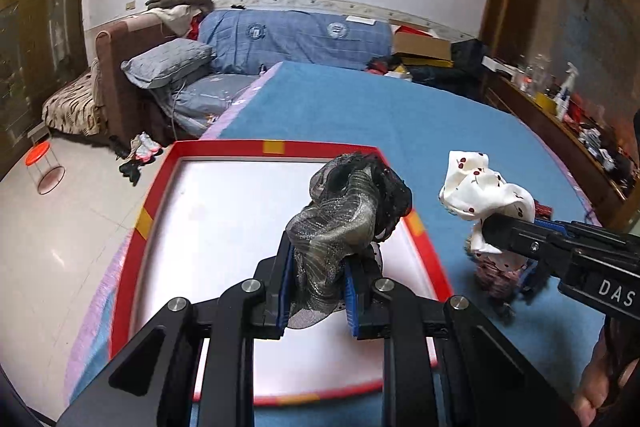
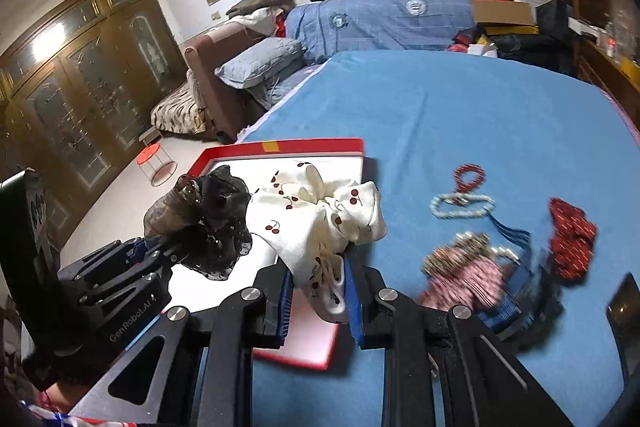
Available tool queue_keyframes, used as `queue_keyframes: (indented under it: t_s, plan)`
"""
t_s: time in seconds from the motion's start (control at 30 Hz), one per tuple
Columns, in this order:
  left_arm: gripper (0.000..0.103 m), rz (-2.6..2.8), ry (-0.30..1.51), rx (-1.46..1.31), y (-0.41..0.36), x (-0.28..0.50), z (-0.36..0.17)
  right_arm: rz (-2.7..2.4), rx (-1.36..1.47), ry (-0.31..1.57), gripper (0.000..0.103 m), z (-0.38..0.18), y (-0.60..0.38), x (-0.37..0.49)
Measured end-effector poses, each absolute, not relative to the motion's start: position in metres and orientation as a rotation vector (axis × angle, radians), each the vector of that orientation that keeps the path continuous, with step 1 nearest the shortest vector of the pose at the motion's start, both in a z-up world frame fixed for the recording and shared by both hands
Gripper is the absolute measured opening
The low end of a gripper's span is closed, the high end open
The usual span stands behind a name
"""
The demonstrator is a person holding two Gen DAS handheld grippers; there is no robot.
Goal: Organize jewelry
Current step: 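Carry both scrunchies over the red tray and lower them inside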
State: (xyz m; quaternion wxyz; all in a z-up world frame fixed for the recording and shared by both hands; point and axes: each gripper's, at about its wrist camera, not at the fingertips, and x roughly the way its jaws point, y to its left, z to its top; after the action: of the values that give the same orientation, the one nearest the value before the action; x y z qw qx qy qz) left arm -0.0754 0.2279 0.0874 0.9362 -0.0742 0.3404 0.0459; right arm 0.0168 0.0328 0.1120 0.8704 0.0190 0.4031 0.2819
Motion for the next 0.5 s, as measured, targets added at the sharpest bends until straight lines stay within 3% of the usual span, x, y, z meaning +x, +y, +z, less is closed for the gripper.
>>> queue_keyframes:
  t_s: [0.5]
  plan:
    - [0.02, 0.181, 0.768, -0.159, 0.272, -0.009, 0.079, 0.593, 0.017, 0.941, 0.025, 0.089, 0.098, 0.09]
